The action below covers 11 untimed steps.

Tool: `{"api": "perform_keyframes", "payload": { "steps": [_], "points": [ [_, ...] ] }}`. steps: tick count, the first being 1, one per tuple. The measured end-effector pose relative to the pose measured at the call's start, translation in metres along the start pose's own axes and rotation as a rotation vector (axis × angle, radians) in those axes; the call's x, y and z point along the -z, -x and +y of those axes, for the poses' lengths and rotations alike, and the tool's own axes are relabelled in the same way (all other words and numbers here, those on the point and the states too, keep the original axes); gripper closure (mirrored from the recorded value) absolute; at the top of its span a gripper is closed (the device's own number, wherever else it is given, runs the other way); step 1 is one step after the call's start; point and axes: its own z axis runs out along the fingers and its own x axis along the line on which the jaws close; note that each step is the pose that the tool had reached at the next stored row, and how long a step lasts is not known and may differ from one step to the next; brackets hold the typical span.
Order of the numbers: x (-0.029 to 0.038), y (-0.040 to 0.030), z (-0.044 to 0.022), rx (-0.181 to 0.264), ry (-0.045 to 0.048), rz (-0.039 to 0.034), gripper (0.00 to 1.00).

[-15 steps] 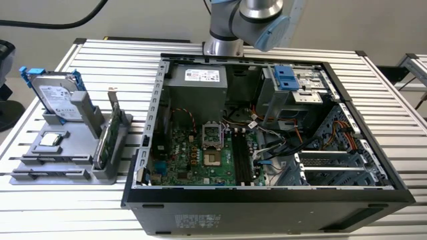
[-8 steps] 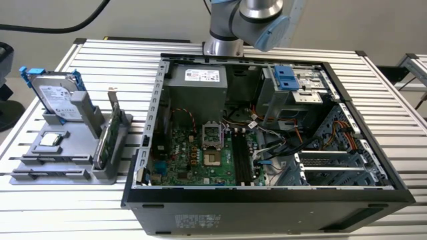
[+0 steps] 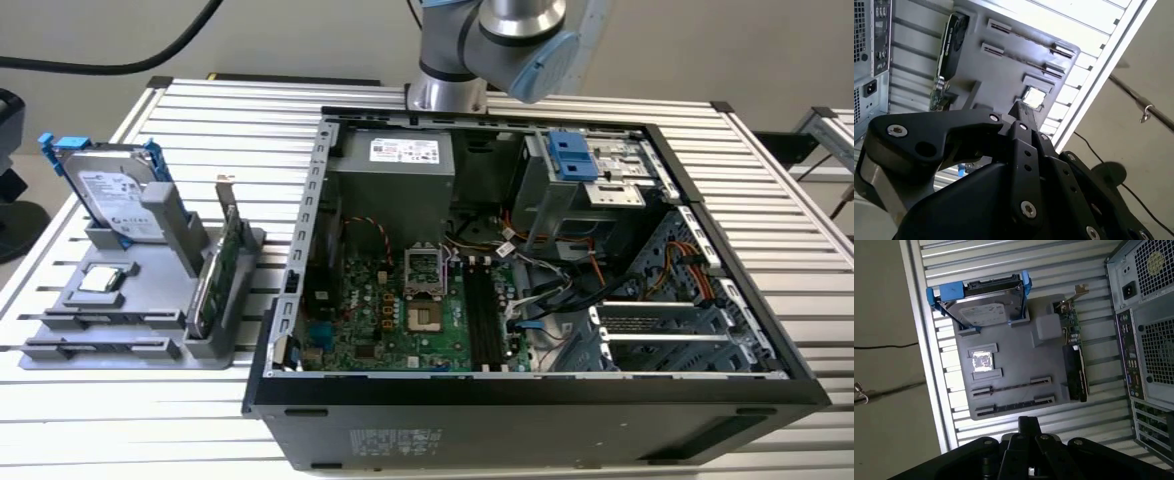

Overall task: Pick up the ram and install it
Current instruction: 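Pick up the ram and move it above insertion slot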

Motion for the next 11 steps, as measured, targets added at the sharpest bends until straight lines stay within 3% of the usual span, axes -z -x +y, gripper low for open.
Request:
{"api": "perform_keyframes", "payload": {
  "steps": [11],
  "points": [
    [-0.0030,0.0000,-0.0002,-0.086,-0.0016,-0.0041,1.00]
  ]
}}
